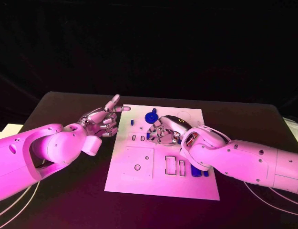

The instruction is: Assemble the parts on the task board

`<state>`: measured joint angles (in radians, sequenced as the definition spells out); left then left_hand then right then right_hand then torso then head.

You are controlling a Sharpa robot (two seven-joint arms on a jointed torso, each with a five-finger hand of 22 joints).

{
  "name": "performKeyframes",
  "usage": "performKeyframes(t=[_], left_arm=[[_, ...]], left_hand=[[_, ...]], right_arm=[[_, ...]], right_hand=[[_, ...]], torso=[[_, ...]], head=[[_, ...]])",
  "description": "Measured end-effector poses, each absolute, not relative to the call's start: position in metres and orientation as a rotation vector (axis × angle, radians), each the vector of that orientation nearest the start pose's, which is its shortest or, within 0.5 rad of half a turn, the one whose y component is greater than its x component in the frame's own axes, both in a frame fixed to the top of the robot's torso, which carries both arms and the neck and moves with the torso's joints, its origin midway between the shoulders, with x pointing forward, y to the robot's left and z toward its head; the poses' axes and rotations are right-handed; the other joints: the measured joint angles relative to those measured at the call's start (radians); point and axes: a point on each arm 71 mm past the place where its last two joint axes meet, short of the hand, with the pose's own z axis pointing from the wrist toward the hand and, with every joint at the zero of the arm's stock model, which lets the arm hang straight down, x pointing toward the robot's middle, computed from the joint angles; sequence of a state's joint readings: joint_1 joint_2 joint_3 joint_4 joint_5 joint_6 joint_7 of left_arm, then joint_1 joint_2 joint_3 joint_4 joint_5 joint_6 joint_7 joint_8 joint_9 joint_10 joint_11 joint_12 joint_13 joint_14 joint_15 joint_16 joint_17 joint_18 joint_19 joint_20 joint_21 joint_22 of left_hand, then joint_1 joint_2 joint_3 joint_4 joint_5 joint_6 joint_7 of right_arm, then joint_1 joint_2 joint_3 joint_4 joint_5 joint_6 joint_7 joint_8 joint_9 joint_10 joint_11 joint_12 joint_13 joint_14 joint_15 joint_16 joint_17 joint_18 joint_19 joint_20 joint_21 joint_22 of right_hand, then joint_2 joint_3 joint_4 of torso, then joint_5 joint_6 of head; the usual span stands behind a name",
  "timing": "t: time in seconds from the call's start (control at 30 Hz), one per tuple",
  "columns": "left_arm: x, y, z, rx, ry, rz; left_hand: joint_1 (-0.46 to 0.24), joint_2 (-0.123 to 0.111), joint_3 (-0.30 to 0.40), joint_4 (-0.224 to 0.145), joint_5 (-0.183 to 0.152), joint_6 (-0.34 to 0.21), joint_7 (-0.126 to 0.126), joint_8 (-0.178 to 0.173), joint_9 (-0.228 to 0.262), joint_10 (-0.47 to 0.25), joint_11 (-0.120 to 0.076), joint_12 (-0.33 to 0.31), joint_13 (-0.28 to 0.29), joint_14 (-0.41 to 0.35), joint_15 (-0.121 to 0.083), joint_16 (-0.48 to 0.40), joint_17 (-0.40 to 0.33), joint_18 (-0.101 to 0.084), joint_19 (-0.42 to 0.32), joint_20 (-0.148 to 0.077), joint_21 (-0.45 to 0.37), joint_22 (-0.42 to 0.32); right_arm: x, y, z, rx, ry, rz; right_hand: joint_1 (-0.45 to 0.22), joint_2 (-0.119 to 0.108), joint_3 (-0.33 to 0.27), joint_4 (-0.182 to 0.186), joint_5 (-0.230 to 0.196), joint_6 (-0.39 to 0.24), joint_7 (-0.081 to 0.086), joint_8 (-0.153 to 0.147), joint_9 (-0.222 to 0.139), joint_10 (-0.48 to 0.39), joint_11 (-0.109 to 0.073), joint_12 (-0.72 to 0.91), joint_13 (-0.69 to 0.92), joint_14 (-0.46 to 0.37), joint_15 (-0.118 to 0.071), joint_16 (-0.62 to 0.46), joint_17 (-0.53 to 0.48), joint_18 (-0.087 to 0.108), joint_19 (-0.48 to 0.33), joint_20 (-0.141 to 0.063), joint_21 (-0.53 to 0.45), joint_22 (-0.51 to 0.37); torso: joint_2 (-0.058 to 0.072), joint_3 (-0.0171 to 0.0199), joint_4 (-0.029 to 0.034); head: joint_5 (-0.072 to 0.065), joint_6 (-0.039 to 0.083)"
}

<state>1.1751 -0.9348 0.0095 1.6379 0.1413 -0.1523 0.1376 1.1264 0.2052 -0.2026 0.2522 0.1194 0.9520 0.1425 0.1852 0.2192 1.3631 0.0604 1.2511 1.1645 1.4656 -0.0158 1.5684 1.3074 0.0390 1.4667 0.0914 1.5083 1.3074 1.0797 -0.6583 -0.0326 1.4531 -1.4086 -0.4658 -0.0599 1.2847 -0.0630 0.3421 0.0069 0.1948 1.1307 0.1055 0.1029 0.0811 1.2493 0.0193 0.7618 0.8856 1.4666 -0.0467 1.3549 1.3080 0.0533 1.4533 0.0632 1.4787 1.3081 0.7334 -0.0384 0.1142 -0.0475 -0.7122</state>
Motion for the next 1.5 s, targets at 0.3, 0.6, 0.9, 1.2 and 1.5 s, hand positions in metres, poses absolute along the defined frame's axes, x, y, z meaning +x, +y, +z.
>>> performKeyframes(t=[0.3,0.6,0.9,1.2,1.5], left_arm=[[0.4631,0.2101,-0.1805,-1.372,1.678,-1.640],[0.4632,0.2102,-0.1806,-1.372,1.678,-1.640],[0.4632,0.2102,-0.1806,-1.371,1.679,-1.640],[0.4633,0.2102,-0.1806,-1.369,1.680,-1.640],[0.4634,0.2102,-0.1807,-1.368,1.680,-1.640]], left_hand=[[0.000,0.000,0.000,0.000,0.000,0.000,0.000,0.000,0.000,0.000,0.000,0.000,0.000,0.000,0.000,0.000,0.000,0.000,0.000,0.000,0.000,0.000],[0.000,0.000,-0.003,-0.003,0.000,0.000,0.000,0.000,0.001,0.000,0.000,0.000,0.000,0.000,0.000,0.000,0.000,0.000,0.000,0.000,0.000,0.000],[0.000,0.000,-0.003,-0.003,0.000,0.000,0.000,0.000,0.001,0.000,0.000,0.000,0.000,0.000,0.000,0.000,0.000,0.000,0.000,0.000,0.000,0.000],[0.000,0.000,-0.003,-0.003,0.000,0.000,0.000,0.000,0.001,0.000,0.000,0.000,0.000,0.000,0.000,0.000,0.000,0.000,0.000,0.000,0.000,0.000],[0.000,0.000,-0.003,-0.003,0.000,0.000,0.000,0.000,0.001,0.000,0.000,0.000,0.001,0.000,0.000,0.000,0.001,0.000,0.000,0.000,0.000,0.000]], right_arm=[[0.4690,-0.1258,-0.2315,-0.084,1.633,0.834],[0.4691,-0.1259,-0.2324,-0.088,1.644,0.822],[0.4692,-0.1259,-0.2329,-0.090,1.651,0.812],[0.4691,-0.1257,-0.2331,-0.091,1.654,0.806],[0.4689,-0.1252,-0.2330,-0.093,1.655,0.803]], right_hand=[[0.000,0.000,0.000,0.000,-0.002,-0.002,0.001,0.000,0.000,-0.006,0.000,-0.008,-0.005,0.000,0.000,-0.003,0.000,0.000,-0.002,0.002,-0.003,0.000],[0.000,0.000,0.000,0.000,-0.004,-0.005,0.001,0.000,-0.002,-0.006,0.000,-0.012,-0.007,0.000,0.000,-0.007,0.000,0.000,-0.002,0.002,-0.003,0.000],[0.000,0.000,-0.003,0.002,-0.004,-0.007,0.002,-0.001,-0.003,-0.014,0.000,-0.022,-0.015,0.000,0.000,-0.009,0.000,0.000,-0.006,-0.002,-0.007,0.000],[0.000,0.000,-0.003,0.002,-0.004,-0.010,0.002,-0.004,-0.003,-0.026,0.005,-0.042,-0.028,0.000,0.000,-0.018,-0.008,0.000,-0.009,0.001,-0.011,0.000],[-0.005,-0.005,-0.003,0.002,-0.004,-0.018,0.006,-0.012,-0.005,-0.048,0.009,-0.096,-0.068,0.000,0.000,-0.032,-0.019,0.000,-0.020,0.005,-0.015,0.000]], torso=[[0.000,0.0001,-0.0002],[0.000,0.0001,-0.0002],[0.000,0.0001,-0.0002],[0.000,-0.0001,0.0000],[0.000,-0.0001,0.0000]], head=[[0.000,-0.001],[-0.001,-0.003],[-0.002,-0.004],[-0.002,-0.005],[-0.002,-0.007]])
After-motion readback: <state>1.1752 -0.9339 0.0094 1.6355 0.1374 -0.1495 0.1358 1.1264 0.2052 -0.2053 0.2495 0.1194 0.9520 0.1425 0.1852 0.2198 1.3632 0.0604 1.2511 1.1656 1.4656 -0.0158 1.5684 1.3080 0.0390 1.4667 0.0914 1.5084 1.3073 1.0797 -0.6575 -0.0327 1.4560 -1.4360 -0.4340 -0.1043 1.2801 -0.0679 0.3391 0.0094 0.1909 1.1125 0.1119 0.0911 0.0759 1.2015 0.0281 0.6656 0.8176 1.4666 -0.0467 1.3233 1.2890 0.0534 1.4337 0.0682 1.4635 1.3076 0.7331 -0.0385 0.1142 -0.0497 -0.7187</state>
